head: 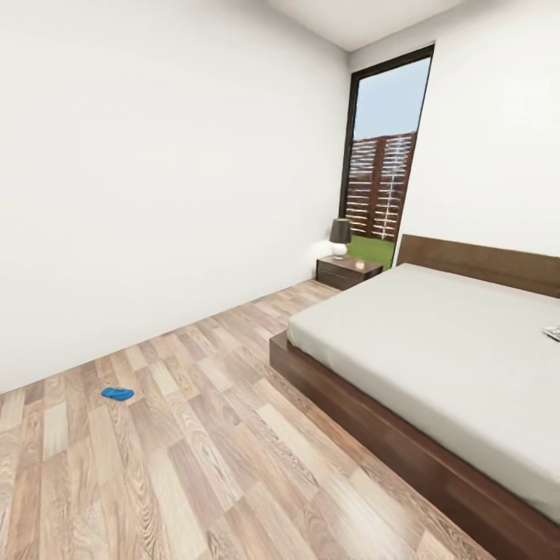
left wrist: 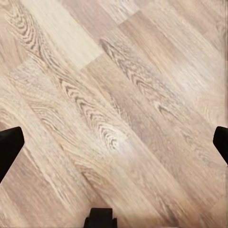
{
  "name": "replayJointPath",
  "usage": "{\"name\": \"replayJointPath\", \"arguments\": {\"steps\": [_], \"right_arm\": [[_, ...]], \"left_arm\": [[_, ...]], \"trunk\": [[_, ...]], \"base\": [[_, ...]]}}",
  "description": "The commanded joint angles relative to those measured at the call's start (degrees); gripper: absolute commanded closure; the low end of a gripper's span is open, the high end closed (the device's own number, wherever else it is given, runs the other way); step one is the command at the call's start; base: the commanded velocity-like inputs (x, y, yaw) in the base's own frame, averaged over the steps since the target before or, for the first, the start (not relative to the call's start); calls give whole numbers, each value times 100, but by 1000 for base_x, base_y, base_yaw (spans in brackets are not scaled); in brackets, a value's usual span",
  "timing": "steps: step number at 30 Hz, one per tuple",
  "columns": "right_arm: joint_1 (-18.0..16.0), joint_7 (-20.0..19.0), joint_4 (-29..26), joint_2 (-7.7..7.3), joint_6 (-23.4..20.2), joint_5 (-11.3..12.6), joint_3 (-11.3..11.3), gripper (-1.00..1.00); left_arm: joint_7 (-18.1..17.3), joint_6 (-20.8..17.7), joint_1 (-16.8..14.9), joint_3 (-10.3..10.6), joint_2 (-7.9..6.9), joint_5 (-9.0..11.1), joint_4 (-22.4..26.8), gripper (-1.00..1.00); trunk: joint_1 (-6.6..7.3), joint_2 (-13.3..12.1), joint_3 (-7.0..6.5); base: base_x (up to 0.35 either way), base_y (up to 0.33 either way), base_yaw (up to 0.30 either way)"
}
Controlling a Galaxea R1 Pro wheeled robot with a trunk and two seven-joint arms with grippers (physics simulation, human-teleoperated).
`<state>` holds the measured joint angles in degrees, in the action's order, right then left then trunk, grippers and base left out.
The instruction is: In the bedroom, move the book from the bed onto either nightstand, and place the two sandals side by side next to the bed.
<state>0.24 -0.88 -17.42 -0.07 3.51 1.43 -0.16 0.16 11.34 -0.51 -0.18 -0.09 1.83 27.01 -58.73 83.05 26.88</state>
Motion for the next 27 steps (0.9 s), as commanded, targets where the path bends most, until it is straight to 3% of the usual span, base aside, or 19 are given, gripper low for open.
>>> {"name": "replayJointPath", "arguments": {"steps": [1,27], "right_arm": [[2,-9,-7,-1,10,15,-2,-100],[2,-9,-7,6,10,15,-2,-100]], "left_arm": [[2,17,-2,0,0,19,-3,-100],[2,17,-2,0,5,19,-3,-100]], "trunk": [[0,3,5],[0,3,5]], "base": [[0,0,-251],[71,32,-250]]}}
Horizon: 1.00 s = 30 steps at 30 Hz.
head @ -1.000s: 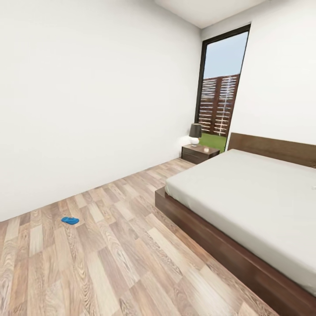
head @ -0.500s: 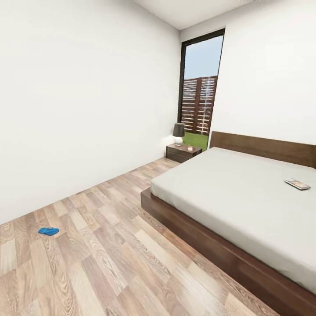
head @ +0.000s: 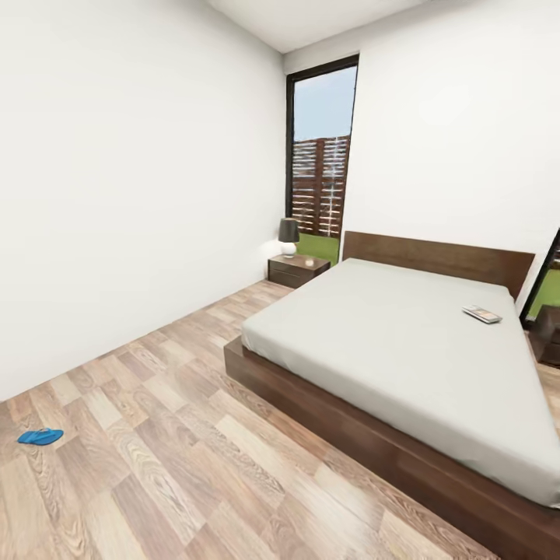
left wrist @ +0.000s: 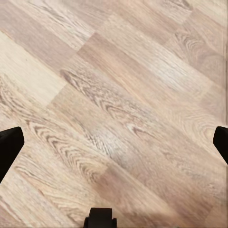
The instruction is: In the bedroom, move the book from the bed onto either nightstand, and place the two sandals side by side next to the bed.
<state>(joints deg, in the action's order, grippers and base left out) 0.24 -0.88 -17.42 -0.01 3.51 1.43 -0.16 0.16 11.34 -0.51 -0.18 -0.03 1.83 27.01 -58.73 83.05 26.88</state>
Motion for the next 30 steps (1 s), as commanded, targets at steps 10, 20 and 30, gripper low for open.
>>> {"name": "replayJointPath", "arguments": {"steps": [10,20,30], "right_arm": [[2,-9,-7,-1,10,15,-2,-100],[2,-9,-7,0,10,15,-2,-100],[2,-9,-7,0,11,15,-2,-100]], "left_arm": [[2,17,-2,0,-3,19,-2,-100],[2,17,-2,0,-5,19,-3,-100],[2,17,-2,0,-4,19,-3,-100]], "trunk": [[0,3,5],[0,3,5],[0,3,5]], "base": [[1,0,-248],[145,123,-246],[57,48,-240]]}}
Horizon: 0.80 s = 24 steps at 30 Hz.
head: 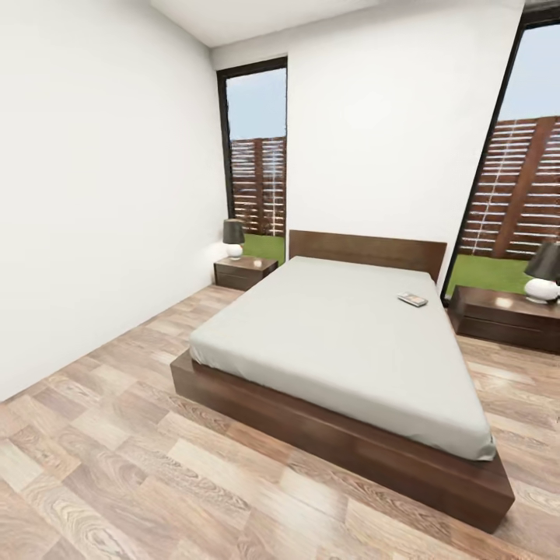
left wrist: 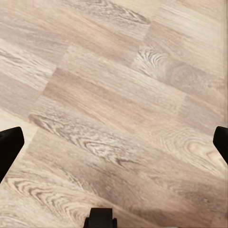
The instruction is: In the bedroom, move the book from the bed onto either nightstand, and place the two sandals side by side next to the bed.
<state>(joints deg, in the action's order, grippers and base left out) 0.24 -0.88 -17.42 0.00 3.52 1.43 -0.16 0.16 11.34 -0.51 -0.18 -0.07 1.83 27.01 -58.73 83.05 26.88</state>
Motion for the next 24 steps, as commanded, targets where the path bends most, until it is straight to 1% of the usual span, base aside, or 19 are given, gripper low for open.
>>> {"name": "replayJointPath", "arguments": {"steps": [1,11,18,24], "right_arm": [[2,-9,-7,0,9,15,-2,-100],[2,-9,-7,-3,9,15,-2,-100],[2,-9,-7,-1,9,15,-2,-100],[2,-9,-7,-2,9,15,-2,-100]], "left_arm": [[2,17,-2,0,2,19,-3,-100],[2,17,-2,0,0,19,-3,-100],[2,17,-2,0,-1,19,-3,-100],[2,17,-2,0,0,19,-3,-100]], "trunk": [[0,2,5],[0,2,5],[0,2,5],[0,2,5]], "base": [[3,3,-231],[1,1,-203],[0,8,-32],[0,79,-3]]}}
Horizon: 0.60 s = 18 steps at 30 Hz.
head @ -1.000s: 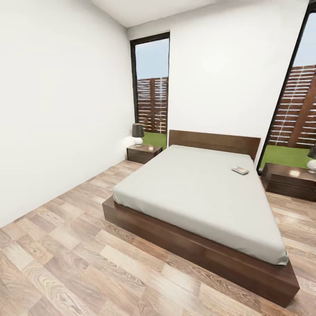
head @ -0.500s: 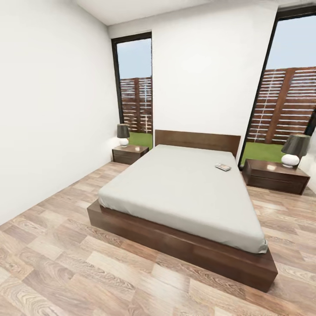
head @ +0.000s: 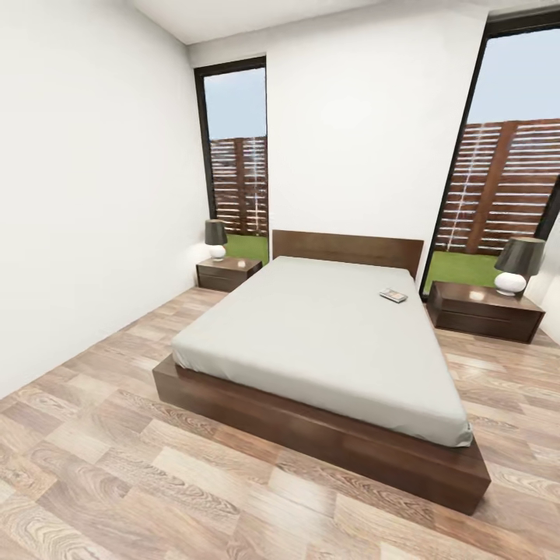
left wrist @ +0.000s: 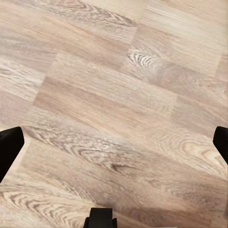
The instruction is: In the bedroom, move the book from the bed onto either nightstand, and place the two sandals side by side next to the bed.
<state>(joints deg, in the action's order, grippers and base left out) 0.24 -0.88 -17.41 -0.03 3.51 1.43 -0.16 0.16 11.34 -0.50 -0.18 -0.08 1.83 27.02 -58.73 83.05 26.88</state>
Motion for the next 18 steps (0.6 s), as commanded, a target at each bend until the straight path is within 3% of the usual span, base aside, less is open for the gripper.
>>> {"name": "replayJointPath", "arguments": {"steps": [1,11,18], "right_arm": [[2,-9,-8,-1,10,15,-2,-100],[2,-10,-8,1,10,15,-2,-100],[2,-9,-8,1,10,15,-2,-100]], "left_arm": [[2,18,-2,1,1,19,-4,-100],[2,18,-2,1,4,19,-4,-100],[2,18,-2,1,1,19,-4,-100]], "trunk": [[0,3,5],[0,3,5],[0,3,5]], "base": [[0,37,-1],[6,5,0],[193,0,0]]}}
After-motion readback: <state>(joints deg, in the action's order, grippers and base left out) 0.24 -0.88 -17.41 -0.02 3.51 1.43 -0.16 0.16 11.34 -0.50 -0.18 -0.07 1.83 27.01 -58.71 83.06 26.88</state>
